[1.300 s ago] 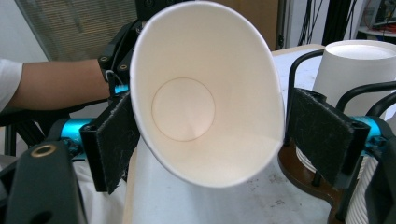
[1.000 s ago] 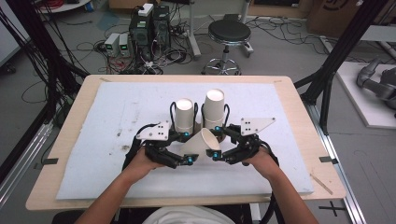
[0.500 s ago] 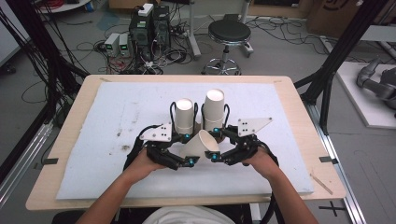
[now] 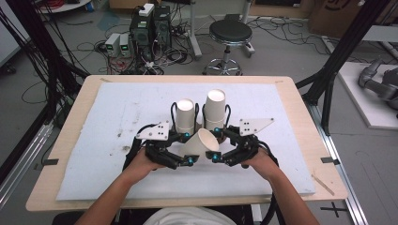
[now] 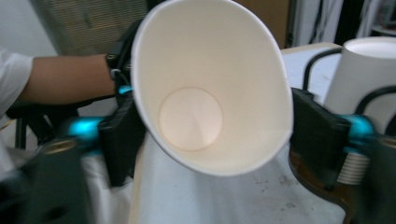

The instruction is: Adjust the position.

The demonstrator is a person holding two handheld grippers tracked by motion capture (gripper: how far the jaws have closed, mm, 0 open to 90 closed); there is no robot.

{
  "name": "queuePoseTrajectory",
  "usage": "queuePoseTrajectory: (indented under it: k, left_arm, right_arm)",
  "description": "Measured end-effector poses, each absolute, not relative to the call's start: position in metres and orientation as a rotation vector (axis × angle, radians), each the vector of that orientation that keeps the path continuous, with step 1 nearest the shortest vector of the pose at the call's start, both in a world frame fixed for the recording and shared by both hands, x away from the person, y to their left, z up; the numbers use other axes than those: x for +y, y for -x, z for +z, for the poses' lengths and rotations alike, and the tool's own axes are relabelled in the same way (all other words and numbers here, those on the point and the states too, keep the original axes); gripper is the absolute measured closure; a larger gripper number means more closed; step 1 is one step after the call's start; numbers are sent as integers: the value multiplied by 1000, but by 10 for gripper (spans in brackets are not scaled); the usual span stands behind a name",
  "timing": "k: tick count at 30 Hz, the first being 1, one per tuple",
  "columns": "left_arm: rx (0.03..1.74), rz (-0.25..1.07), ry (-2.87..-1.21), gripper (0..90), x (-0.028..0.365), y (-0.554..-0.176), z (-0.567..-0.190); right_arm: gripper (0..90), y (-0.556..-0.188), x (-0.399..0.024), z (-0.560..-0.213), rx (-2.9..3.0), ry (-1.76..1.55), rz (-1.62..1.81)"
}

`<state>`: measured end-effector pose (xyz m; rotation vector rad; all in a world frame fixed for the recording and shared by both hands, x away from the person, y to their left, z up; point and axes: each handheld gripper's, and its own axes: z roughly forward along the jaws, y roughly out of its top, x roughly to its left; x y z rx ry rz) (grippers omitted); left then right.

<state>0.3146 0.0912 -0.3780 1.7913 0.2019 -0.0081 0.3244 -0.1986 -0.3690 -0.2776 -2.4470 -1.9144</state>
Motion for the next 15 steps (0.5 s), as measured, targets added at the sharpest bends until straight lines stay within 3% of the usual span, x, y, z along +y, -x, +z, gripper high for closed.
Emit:
queuePoseTrajectory:
  k: [6, 9, 15]
  left_arm:
    - [220, 4, -1800, 327, 89, -315, -380]
    - [231, 24, -1839, 278, 90, -316, -380]
    - [228, 3, -1858, 324, 90, -317, -383]
  right_arm:
    - [304, -323, -200, -366, -2496, 235, -1927]
    - [310, -323, -201, -364, -2526, 237, -1915]
    - [314, -323, -201, -364, -2554, 230, -1904]
